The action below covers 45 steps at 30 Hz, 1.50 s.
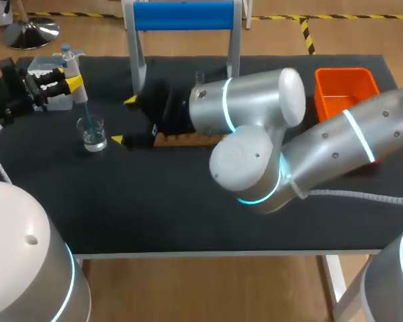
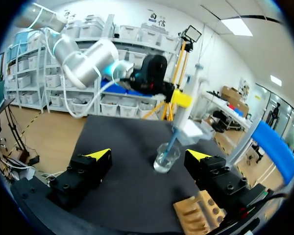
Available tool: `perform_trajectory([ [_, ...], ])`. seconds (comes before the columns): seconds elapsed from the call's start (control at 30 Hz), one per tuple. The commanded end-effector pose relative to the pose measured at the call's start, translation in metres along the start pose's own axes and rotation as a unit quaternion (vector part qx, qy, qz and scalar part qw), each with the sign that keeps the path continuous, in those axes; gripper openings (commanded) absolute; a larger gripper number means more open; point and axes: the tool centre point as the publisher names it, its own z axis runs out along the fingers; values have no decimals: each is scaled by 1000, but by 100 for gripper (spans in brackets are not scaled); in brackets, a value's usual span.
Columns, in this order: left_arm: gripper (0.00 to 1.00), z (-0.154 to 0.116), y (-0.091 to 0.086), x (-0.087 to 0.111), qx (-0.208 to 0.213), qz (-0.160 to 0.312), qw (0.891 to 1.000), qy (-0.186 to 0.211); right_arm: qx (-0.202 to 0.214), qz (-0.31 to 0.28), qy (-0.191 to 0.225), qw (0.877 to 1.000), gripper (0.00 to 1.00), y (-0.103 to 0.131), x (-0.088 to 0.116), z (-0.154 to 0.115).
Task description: Invert the test tube, pick up the pipette, mount the tip to pipette, aspirate from beaker and dispense into the tube, eject the tip, return the pipette, and cap with the stopper.
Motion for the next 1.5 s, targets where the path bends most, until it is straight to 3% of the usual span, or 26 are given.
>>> perform_trajectory([
  [0.03,0,-1,0,0,1,0,1000,2,-17,-8,135,991,100,15,-17,-40],
  [0.5,0,-1,0,0,1,0,1000,2,-76,-27,223,972,100,62,-43,-50],
  [1.23,0,-1,0,0,1,0,1000,2,-147,-20,281,948,100,120,-69,-23],
  [1.3,0,-1,0,0,1,0,1000,2,-152,-20,282,947,80,124,-72,-20],
  [1.33,0,-1,0,0,1,0,1000,2,-157,-17,284,946,58,126,-73,-19],
  [1.37,0,-1,0,0,1,0,1000,2,-162,-15,287,944,47,129,-74,-18],
  [1.47,0,-1,0,0,1,0,1000,2,-173,-14,291,941,23,135,-78,-14],
  [1.5,0,-1,0,0,1,0,1000,2,-178,-13,293,939,9,137,-79,-14],
])
